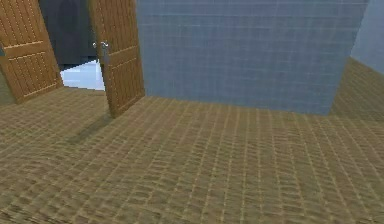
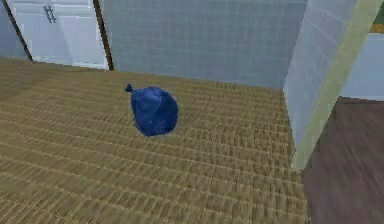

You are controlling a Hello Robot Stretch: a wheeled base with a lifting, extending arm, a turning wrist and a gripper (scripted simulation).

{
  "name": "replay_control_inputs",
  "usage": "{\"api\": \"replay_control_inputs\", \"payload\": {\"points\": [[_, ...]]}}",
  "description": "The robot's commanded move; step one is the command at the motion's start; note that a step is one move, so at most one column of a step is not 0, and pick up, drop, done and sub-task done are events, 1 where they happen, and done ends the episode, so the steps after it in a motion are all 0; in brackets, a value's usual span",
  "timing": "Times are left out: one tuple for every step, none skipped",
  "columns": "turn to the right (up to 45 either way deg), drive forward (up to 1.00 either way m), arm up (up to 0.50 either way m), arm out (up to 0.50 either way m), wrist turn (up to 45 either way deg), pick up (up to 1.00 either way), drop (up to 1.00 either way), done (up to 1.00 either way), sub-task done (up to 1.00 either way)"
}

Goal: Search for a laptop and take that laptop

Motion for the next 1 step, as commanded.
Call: {"api": "replay_control_inputs", "payload": {"points": [[-30.0,0.0,0.0,0.0,0.0,0.0,0.0,0.0,0.0]]}}
